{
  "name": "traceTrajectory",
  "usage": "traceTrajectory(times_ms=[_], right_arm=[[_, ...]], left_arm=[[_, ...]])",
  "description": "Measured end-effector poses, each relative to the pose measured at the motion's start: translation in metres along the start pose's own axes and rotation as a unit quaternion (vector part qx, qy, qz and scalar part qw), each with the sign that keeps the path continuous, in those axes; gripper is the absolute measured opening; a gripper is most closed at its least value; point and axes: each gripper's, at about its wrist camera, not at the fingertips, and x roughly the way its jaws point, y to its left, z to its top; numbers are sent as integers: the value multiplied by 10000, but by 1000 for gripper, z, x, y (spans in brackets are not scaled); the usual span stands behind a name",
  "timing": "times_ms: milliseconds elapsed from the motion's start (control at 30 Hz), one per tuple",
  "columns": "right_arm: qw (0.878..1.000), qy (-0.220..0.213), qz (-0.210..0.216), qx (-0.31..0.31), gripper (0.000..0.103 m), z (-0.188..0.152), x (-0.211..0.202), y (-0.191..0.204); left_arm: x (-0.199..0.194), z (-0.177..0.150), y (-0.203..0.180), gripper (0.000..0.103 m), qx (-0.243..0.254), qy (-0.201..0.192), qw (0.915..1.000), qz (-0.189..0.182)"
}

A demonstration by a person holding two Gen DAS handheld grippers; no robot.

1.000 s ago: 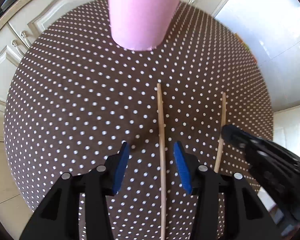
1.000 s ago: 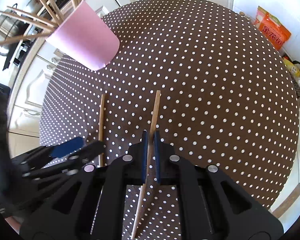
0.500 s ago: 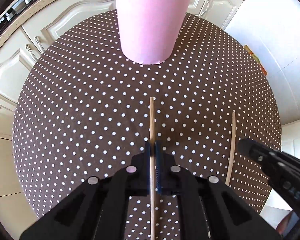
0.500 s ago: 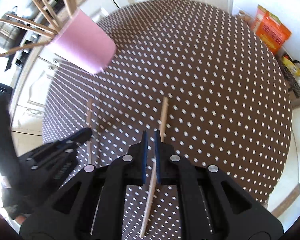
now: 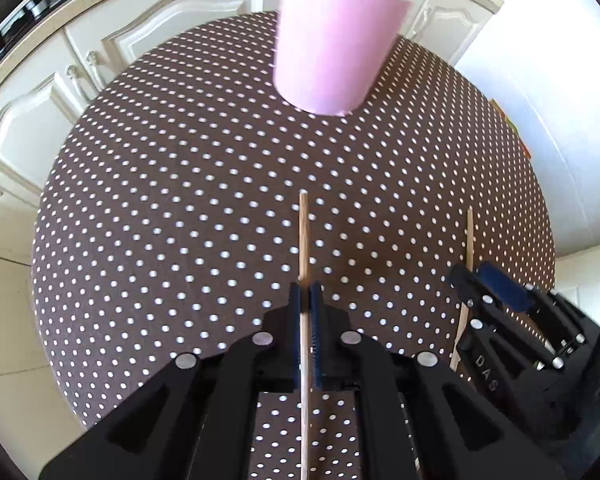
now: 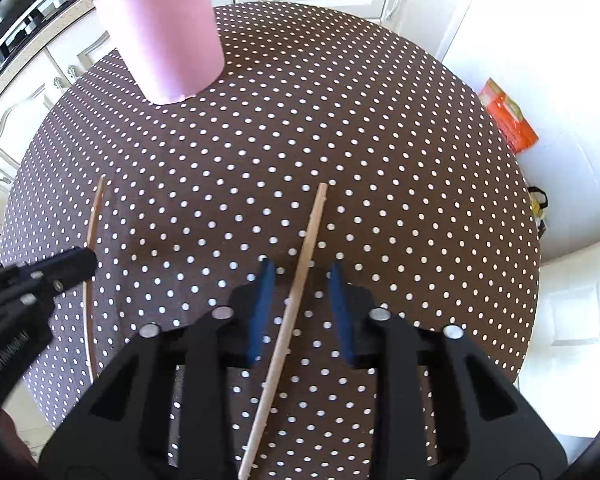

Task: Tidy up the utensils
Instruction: 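Close the left tool on the other chopstick while the right tool holds its own, then lift both held chopsticks and carry them over the pink cup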

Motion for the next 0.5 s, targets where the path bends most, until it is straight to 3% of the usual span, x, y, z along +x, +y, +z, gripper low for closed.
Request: traceTrajectory(times_ms=[100,267,300,500], right_arm=[[9999,-44,90,24,8,-4,-1,4],[9965,-10,697,470,6,2,-5,-10],[9959,-74,746,515,6,5,-8,-14],[9938,-549,841,479,6,27,-31,-30]], left_arm=[[-10,-4,13,5,-81,-16,10000,47],[-30,-7,29,5,-210,-203,9995,102],[-33,-6,31,5,-165,-17,9994,308],[-64,6,39,5,-110,-400,9985,349]])
